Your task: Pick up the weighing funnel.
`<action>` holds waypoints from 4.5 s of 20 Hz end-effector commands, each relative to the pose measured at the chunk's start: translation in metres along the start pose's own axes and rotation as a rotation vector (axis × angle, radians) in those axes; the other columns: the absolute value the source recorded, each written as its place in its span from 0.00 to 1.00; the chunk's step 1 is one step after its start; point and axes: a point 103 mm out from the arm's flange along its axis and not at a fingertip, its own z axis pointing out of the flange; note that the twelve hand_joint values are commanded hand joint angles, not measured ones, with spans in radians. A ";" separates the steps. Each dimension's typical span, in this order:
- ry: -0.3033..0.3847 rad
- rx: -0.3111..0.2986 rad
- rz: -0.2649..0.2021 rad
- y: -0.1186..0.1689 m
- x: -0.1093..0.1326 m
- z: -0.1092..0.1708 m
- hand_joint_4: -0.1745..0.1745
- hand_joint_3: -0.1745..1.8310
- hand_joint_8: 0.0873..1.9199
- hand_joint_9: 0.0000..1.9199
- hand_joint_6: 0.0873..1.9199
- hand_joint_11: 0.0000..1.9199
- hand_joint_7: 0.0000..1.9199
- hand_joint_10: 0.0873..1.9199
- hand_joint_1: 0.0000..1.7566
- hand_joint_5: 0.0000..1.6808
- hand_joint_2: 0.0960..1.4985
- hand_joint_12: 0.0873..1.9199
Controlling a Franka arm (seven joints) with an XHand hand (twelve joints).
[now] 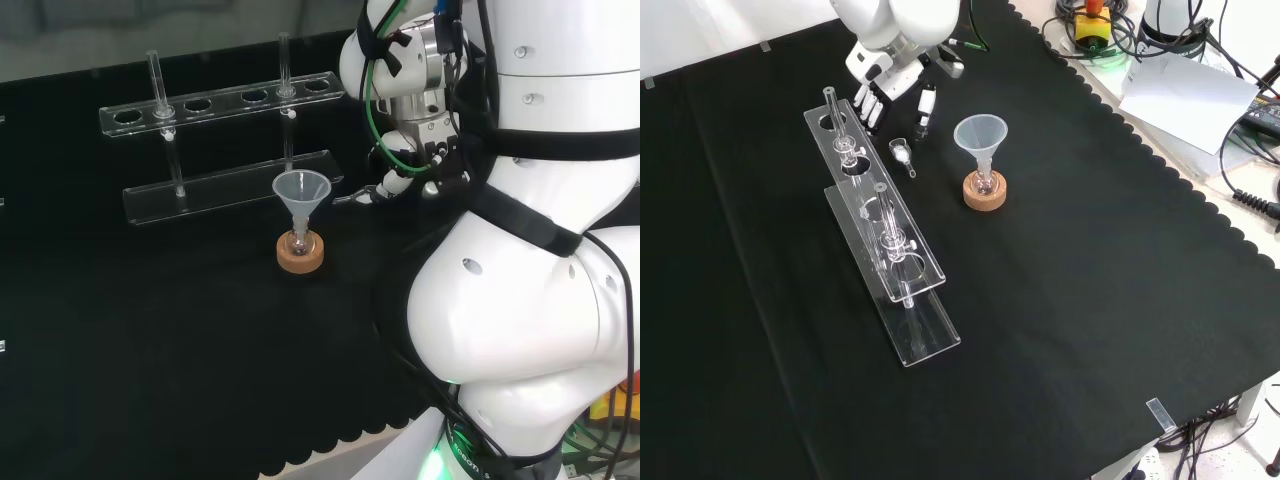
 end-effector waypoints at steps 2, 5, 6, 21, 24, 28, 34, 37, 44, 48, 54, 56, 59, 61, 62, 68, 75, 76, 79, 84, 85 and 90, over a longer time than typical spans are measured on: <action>-0.004 0.001 -0.005 0.001 0.000 0.002 0.36 0.00 0.33 0.32 0.02 0.19 0.20 0.27 0.48 0.36 0.62 0.68; -0.006 -0.001 -0.005 0.001 0.001 0.004 0.36 0.00 0.33 0.32 0.02 0.19 0.20 0.27 0.48 0.36 0.62 0.68; -0.008 -0.002 -0.004 0.002 0.001 0.005 0.36 0.00 0.33 0.32 0.02 0.19 0.20 0.27 0.48 0.36 0.62 0.68; -0.028 0.002 0.007 0.005 0.002 0.010 0.36 0.00 0.33 0.32 0.04 0.20 0.20 0.27 0.48 0.36 0.62 0.68; -0.037 0.000 0.006 0.007 0.004 0.010 0.37 0.00 0.32 0.32 0.06 0.20 0.21 0.26 0.49 0.36 0.62 0.67; -0.050 -0.001 0.009 0.011 0.007 0.014 0.37 0.00 0.32 0.33 0.16 0.20 0.21 0.26 0.49 0.31 0.62 0.68; -0.054 -0.009 0.007 0.013 0.008 0.015 0.37 0.00 0.32 0.33 0.21 0.20 0.21 0.26 0.50 0.30 0.62 0.67; -0.063 -0.010 0.009 0.013 0.009 0.015 0.38 0.00 0.32 0.33 0.23 0.20 0.21 0.26 0.50 0.30 0.62 0.68; -0.077 0.001 0.007 0.014 0.011 0.018 0.38 0.00 0.32 0.33 0.26 0.20 0.21 0.26 0.50 0.30 0.62 0.68; -0.065 -0.001 0.007 0.015 0.011 0.019 0.39 0.00 0.32 0.33 0.27 0.20 0.21 0.26 0.50 0.31 0.62 0.68; -0.073 0.011 0.009 0.017 0.009 0.019 0.42 0.00 0.32 0.33 0.30 0.20 0.21 0.26 0.50 0.34 0.63 0.67; -0.080 0.014 0.012 0.019 0.009 0.019 0.42 0.00 0.32 0.33 0.32 0.20 0.21 0.26 0.50 0.34 0.63 0.67; -0.087 0.009 0.017 0.019 0.009 0.019 0.45 0.00 0.33 0.33 0.34 0.20 0.20 0.26 0.50 0.37 0.63 0.67; -0.100 0.003 0.028 0.019 0.010 0.019 0.71 0.02 0.33 0.34 0.38 0.20 0.21 0.26 0.53 0.51 0.67 0.68; -0.105 -0.002 0.032 0.019 0.010 0.018 0.84 0.03 0.33 0.36 0.40 0.21 0.22 0.26 0.56 0.58 0.69 0.67; -0.107 -0.034 0.040 0.014 0.006 0.006 1.00 0.00 0.30 0.41 0.40 0.25 0.27 0.23 0.60 0.67 0.74 0.65; -0.106 -0.049 0.059 0.002 -0.003 -0.015 1.00 0.00 0.29 0.42 0.35 0.27 0.27 0.22 0.61 0.70 0.72 0.64; -0.109 -0.054 0.063 0.000 -0.004 -0.018 1.00 0.00 0.29 0.42 0.33 0.27 0.27 0.22 0.62 0.71 0.71 0.64; -0.117 -0.080 0.065 -0.009 -0.004 -0.027 1.00 0.00 0.29 0.42 0.28 0.28 0.29 0.21 0.62 0.74 0.70 0.63; -0.132 -0.078 0.063 -0.022 0.001 -0.039 1.00 0.00 0.27 0.51 0.22 0.41 0.37 0.18 0.63 0.78 0.69 0.55; -0.137 -0.081 0.062 -0.024 0.003 -0.042 1.00 0.00 0.27 0.52 0.22 0.42 0.38 0.17 0.63 0.78 0.69 0.55; -0.156 -0.087 0.058 -0.036 0.008 -0.051 1.00 0.00 0.28 0.54 0.21 0.44 0.40 0.17 0.63 0.78 0.69 0.54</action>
